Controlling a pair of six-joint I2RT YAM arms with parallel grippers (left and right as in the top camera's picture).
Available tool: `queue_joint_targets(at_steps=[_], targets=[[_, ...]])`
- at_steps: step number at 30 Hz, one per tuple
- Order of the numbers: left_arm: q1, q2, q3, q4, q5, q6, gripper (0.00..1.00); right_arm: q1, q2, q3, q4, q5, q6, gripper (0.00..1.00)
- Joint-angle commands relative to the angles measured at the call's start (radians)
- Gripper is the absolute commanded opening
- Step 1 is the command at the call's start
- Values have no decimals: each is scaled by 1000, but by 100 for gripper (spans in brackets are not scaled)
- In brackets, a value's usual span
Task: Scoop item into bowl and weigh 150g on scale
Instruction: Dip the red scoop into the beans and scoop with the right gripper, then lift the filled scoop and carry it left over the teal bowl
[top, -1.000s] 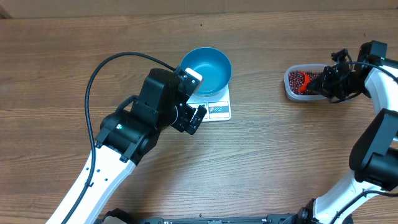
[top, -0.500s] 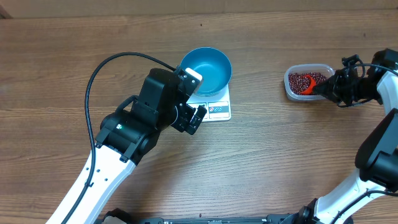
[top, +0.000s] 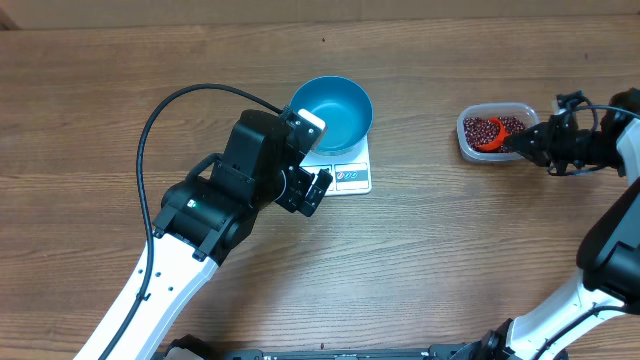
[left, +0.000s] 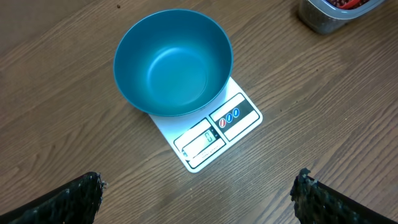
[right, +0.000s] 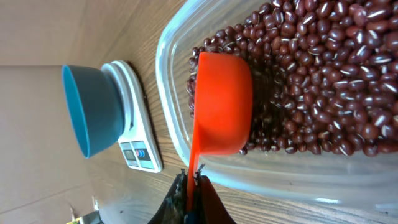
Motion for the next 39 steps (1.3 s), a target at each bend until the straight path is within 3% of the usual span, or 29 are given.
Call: queue_joint_targets(at_steps=[1, 15, 30, 39], targets=[[3, -1, -5, 0, 8, -16, 99, -36, 5, -1, -7, -66, -49, 4], [3, -1, -5, 0, 8, -16, 100, -85, 5, -1, -83, -228, -155, 4], [3, -1, -5, 0, 8, -16, 100, -82, 5, -1, -120, -389, -158, 4], [3, -1, -5, 0, 8, -16, 100, -2, 5, -1, -111, -441, -155, 4]])
